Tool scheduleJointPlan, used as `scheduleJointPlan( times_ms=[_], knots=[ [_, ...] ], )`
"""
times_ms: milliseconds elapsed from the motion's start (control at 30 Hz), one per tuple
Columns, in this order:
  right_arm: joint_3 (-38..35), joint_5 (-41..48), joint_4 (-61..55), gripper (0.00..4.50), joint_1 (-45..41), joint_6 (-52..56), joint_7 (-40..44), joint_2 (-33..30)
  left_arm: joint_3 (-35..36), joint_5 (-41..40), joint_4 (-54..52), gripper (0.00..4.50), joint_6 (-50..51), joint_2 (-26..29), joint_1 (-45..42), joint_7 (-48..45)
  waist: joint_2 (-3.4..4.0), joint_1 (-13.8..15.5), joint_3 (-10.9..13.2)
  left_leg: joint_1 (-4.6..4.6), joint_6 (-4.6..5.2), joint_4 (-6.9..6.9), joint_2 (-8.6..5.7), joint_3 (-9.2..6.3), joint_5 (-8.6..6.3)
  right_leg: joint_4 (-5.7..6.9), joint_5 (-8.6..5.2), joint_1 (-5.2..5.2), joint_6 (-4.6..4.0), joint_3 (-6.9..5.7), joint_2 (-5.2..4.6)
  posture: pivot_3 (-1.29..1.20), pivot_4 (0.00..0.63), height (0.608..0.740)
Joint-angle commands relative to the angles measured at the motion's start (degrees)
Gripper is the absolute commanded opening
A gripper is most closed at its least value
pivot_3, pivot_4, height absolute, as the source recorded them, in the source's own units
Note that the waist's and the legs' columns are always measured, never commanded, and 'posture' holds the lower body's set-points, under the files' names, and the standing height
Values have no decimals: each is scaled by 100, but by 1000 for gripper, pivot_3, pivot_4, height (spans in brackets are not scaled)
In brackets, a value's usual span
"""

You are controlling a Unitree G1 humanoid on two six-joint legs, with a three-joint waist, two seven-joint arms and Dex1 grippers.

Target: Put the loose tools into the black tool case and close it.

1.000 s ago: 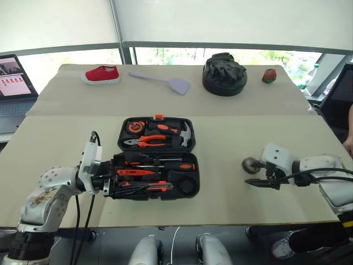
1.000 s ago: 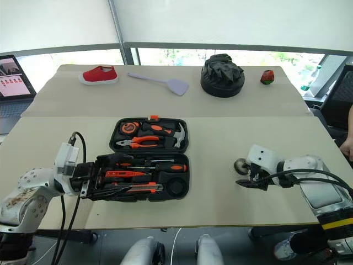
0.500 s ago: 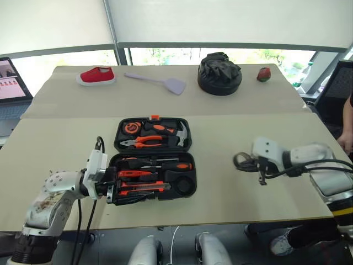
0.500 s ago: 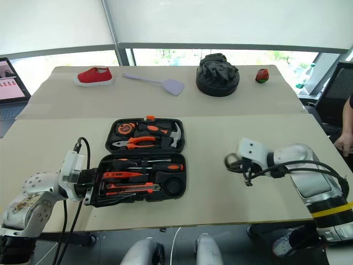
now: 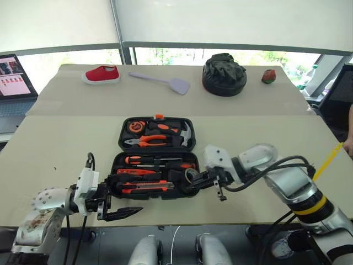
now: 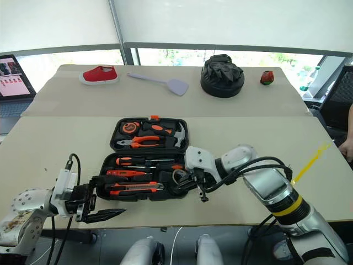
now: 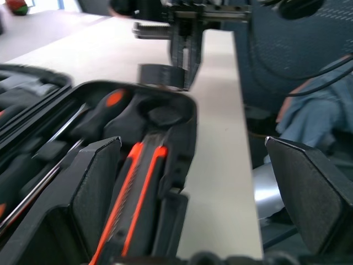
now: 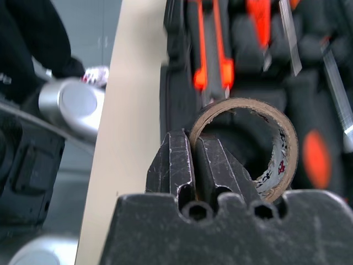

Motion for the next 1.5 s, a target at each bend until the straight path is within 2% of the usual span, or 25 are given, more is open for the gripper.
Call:
scheduleJointPlan(
  times_ms=[33, 267, 400, 433, 467, 533, 567, 733, 767, 900, 1000, 1067, 1133, 1167, 1200, 1233, 1267, 1400, 1433, 1500],
  knots=[
    [154, -152, -40, 31, -34, 60, 26, 3, 179, -2, -146, 4500, -185, -26, 166, 80, 0, 5, 0, 1, 0, -3, 1, -1, 0, 1, -1, 0, -1, -1, 2, 0, 150, 740],
    [482, -553, 269, 31, -47, -191, 110, 47, 215, 3, -370, 4500, -192, -91, 398, 320, -5, 12, -3, 10, 0, -1, 0, -3, 0, -4, 0, 14, 0, -6, -2, 0, 150, 740],
    [652, -717, 274, 31, -188, 25, 212, -64, 206, 40, -476, 4500, -164, -75, 474, 461, -4, 20, -3, 9, 0, -2, 0, -5, 0, -3, 0, 13, 0, -8, -1, 0, 150, 740],
    [654, -664, 231, 778, -250, 62, 301, -71, 210, 37, -509, 4500, -152, -66, 491, 490, -4, 25, -3, 8, 0, -2, -1, -4, 0, -3, 0, 11, 0, -8, -2, 0, 150, 740],
    [622, -607, 190, 974, -281, 70, 332, -51, 208, 39, -538, 4500, -152, -64, 516, 515, -5, 36, -3, 9, 0, -2, -1, -5, 0, -3, 0, 13, 0, -8, -3, 0, 150, 740],
    [547, -395, 16, 1771, -381, 208, 520, -86, 233, 29, -594, 4500, -129, -48, 578, 569, -5, 47, -3, 5, 1, -2, -3, -5, -1, -6, 0, 13, 0, -9, -6, 0, 150, 740],
    [507, -307, -59, 1972, -417, 237, 626, -127, 246, 23, -614, 4500, -125, -38, 604, 589, -5, 49, -3, 4, 2, -2, -3, -4, -2, -8, 0, 12, 1, -9, -8, 0, 150, 740],
    [-8, 507, -200, 3808, -494, 354, 1260, -294, 339, 37, -580, 4500, -95, 32, 643, 704, -5, 40, -2, -2, 5, -5, 0, -8, -9, -9, -1, 5, 0, -18, -7, 0, 150, 740],
    [-80, 546, -144, 3956, -477, 279, 1290, -319, 374, 32, -564, 4500, -79, 35, 636, 755, -5, 37, -1, -3, 4, -6, 1, -8, -9, -8, -1, 4, 0, -18, -5, 0, 150, 740],
    [-496, 834, 49, 3956, -313, 60, 1394, -362, 540, -27, -548, 4500, 36, 10, 611, 1013, -5, 4, -1, 5, 3, -4, 5, -6, -8, -5, 0, 8, -2, -17, -3, 0, 150, 740],
    [-1164, 1194, 304, 3956, -14, -155, 1366, -352, 846, -71, -452, 4500, 352, -53, 474, 1638, -7, 3, 0, 9, 3, -4, 6, -6, -7, -6, 0, 12, -2, -17, -2, 0, 150, 740],
    [-1495, 989, 777, 3447, 180, -609, 1066, -310, 1043, -62, -145, 4500, 725, -43, 322, 2111, -7, 18, 0, 7, 3, -4, 5, -8, -8, -4, 0, 12, -1, -18, -2, 0, 150, 740],
    [-1595, 342, 1483, 2846, 326, -1626, 616, -249, 1210, 43, 254, 3984, 1354, -76, 12, 2954, -7, 28, 0, 11, 3, -3, 4, -6, -7, -3, 1, 16, 0, -18, -4, 0, 150, 740],
    [-1601, 5, 1839, 2682, 343, -2120, 331, -198, 1251, 191, 413, 3956, 1485, -99, -144, 3307, -8, 30, 0, 15, 3, -2, 3, -5, -7, -3, 1, 19, 0, -17, -3, 0, 150, 740],
    [-1635, -225, 2150, 2082, 331, -2505, 36, -89, 1241, 327, 510, 3358, 1497, -121, -272, 3512, -8, 25, 0, 22, 3, -2, 2, -3, -7, -1, 1, 23, 1, -17, -1, 0, 150, 740],
    [-1698, -385, 2436, 1869, 297, -2818, -259, 57, 1196, 456, 568, 3206, 1498, -144, -386, 3669, -9, 20, 0, 21, 2, -2, 1, -1, -7, 0, 1, 21, 2, -15, -1, 0, 150, 740],
    [-1763, -506, 2676, 1468, 254, -3018, -557, 216, 1154, 544, 633, 2701, 1544, -161, -495, 3802, -9, 12, 0, 21, 2, -3, 1, 1, -7, 0, 1, 21, 2, -15, 1, 0, 150, 740],
    [-1659, -1285, 3634, 92, 86, -3981, -1557, 707, 742, 923, 878, 1271, 1678, -350, -1021, 4220, -9, -41, 1, 10, -6, -8, 0, 4, -2, 6, 3, 7, 1, -10, 2, 0, 150, 740],
    [-1604, -1372, 3733, 0, 81, -4022, -1669, 829, 640, 965, 916, 1019, 1708, -440, -1156, 4285, -9, -52, 1, 7, -7, -9, -1, 4, -2, 6, 3, 5, 0, -10, 1, 0, 150, 740],
    [-1557, -1454, 3811, 0, 94, -4053, -1783, 1018, 534, 992, 945, 145, 1760, -555, -1286, 4323, -9, -69, 0, 8, -8, -9, -2, 3, -2, 4, 4, 9, 2, -9, -2, 0, 150, 740]
  ],
)
